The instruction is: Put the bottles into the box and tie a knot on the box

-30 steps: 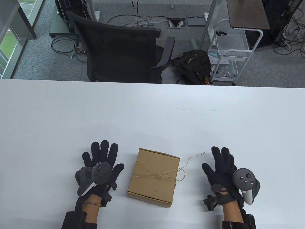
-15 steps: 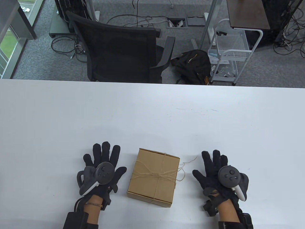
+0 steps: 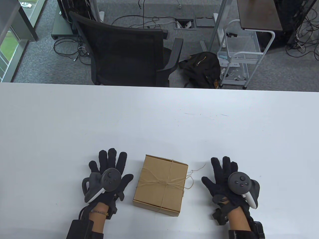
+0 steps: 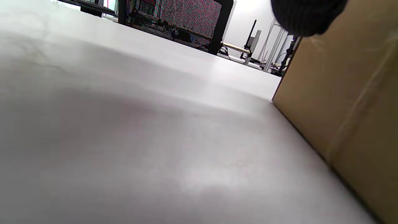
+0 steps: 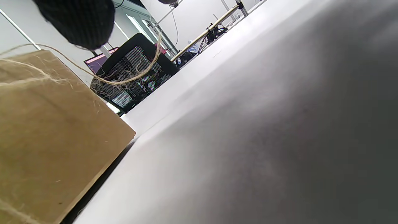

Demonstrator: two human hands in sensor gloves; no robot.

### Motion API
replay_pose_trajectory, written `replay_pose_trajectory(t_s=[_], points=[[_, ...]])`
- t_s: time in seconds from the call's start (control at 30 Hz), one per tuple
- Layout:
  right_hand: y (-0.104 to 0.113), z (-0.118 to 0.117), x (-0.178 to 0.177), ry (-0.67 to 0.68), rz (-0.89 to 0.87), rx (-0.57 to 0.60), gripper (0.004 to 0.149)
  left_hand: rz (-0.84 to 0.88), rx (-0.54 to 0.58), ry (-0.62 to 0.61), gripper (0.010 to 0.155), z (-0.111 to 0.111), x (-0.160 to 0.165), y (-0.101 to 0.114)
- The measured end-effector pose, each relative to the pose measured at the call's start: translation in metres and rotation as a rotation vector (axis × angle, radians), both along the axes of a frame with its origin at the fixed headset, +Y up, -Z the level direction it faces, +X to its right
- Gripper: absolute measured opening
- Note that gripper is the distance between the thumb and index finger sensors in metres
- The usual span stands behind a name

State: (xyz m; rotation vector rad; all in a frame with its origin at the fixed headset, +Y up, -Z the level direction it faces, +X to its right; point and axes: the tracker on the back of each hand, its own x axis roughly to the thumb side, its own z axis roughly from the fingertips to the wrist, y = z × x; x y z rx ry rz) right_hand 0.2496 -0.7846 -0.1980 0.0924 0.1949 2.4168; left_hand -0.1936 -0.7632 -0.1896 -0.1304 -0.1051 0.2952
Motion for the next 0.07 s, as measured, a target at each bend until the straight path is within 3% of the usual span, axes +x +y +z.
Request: replay_pose_trajectory(t_s=[0.07], points=[[0.0001,-0.0004,0.0000,-0.001,-0.003,0.007,0.083,0.007,-0.004,0.005,0.092,-0.0008,-0.0008,-0.0006]])
